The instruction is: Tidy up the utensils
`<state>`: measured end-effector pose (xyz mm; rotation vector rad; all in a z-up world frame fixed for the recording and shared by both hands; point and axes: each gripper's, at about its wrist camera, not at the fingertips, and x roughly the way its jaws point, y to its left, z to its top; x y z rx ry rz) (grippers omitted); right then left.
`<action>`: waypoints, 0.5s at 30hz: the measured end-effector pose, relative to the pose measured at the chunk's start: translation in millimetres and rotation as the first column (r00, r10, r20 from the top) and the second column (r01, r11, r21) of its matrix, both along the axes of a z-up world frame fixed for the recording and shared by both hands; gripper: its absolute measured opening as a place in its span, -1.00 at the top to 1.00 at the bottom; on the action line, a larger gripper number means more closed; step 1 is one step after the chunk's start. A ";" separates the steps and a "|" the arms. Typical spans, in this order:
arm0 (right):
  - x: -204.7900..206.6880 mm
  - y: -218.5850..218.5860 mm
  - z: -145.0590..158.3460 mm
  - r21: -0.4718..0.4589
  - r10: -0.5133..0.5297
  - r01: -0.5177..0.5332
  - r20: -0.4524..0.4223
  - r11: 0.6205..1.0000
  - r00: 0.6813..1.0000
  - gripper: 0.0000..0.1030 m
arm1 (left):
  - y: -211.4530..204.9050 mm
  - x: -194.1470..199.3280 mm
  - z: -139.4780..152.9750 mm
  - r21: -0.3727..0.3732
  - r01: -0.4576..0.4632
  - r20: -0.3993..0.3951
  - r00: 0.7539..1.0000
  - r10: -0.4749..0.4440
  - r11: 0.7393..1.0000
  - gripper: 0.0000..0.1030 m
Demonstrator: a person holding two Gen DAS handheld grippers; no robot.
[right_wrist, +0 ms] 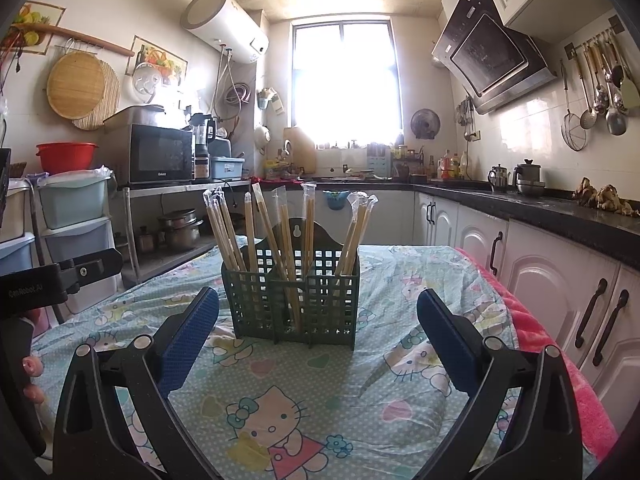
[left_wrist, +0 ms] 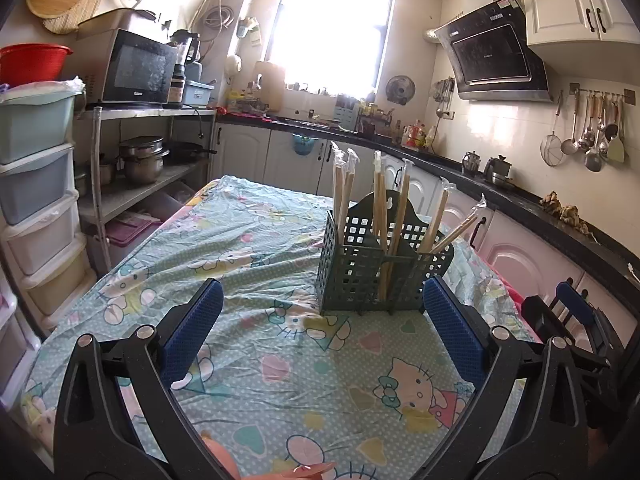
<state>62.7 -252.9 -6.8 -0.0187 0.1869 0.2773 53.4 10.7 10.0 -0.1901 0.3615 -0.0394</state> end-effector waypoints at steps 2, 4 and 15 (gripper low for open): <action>-0.3 -0.2 -0.9 0.000 -0.001 0.001 0.002 1.000 1.000 -0.88 | -0.4 -0.2 0.1 0.004 -0.001 0.000 1.000 0.001 1.000 -0.79; -0.2 0.0 -1.9 0.000 -0.002 0.002 0.003 1.000 1.000 -0.88 | -0.7 -0.2 0.1 0.003 0.002 -0.001 1.000 -0.002 1.000 -0.79; -0.9 -1.1 -1.2 0.005 -0.002 0.002 0.003 1.000 1.000 -0.88 | -2.1 -1.0 0.4 0.008 0.001 -0.001 1.000 -0.001 1.000 -0.79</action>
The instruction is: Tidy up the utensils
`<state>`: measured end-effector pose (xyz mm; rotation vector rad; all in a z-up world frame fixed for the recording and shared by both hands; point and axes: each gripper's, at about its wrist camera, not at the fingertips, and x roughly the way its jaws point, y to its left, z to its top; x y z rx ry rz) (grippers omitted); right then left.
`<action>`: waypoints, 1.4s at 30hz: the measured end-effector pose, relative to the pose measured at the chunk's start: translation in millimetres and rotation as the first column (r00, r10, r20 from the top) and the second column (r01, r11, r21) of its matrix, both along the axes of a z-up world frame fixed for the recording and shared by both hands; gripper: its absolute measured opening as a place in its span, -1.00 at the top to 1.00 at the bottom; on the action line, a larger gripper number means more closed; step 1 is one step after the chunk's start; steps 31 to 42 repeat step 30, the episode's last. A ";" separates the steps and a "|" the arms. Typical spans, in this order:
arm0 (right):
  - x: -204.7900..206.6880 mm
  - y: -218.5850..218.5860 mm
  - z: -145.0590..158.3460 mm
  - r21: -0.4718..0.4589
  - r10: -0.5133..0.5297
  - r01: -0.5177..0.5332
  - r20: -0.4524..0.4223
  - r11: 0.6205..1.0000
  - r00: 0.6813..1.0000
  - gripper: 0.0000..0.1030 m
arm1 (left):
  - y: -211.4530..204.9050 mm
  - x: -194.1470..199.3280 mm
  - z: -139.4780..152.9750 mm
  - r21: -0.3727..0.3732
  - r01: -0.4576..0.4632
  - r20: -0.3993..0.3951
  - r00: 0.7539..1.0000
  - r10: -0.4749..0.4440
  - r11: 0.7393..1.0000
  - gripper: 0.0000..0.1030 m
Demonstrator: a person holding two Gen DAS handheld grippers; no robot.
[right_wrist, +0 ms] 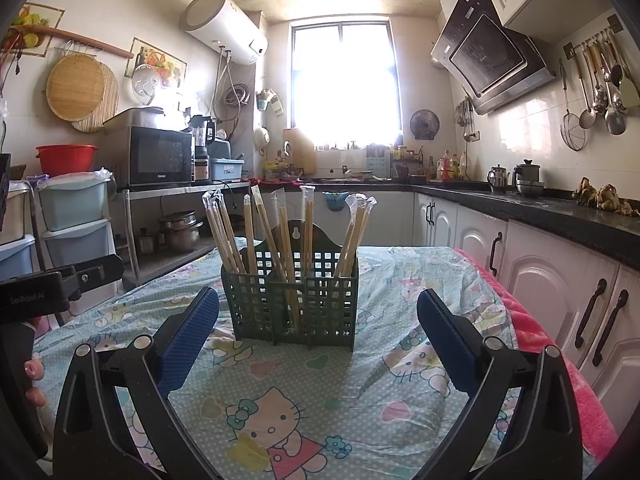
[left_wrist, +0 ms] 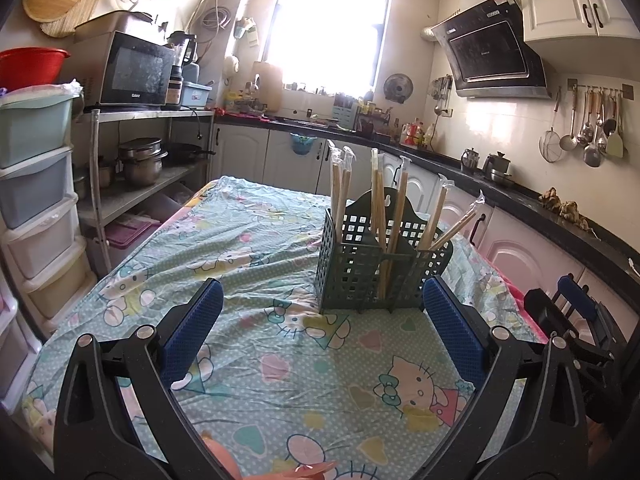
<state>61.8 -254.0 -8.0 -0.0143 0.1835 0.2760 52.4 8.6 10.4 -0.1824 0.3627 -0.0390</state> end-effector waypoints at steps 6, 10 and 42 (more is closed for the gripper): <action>0.1 0.4 0.0 -0.002 0.000 0.000 -0.002 1.000 1.000 -0.88 | -0.2 0.0 -0.1 -0.004 0.003 0.000 1.000 -0.003 1.000 -0.79; -0.2 0.7 2.2 -0.003 -0.003 0.003 -0.009 1.000 1.000 -0.88 | -1.1 1.1 -0.3 0.016 -0.002 -0.006 1.000 0.003 1.000 -0.80; 165.0 -102.8 -41.1 -0.131 -0.265 0.232 -0.541 0.964 0.798 -0.87 | 119.3 130.9 -50.5 0.063 -0.254 -0.439 0.862 0.255 0.965 -0.80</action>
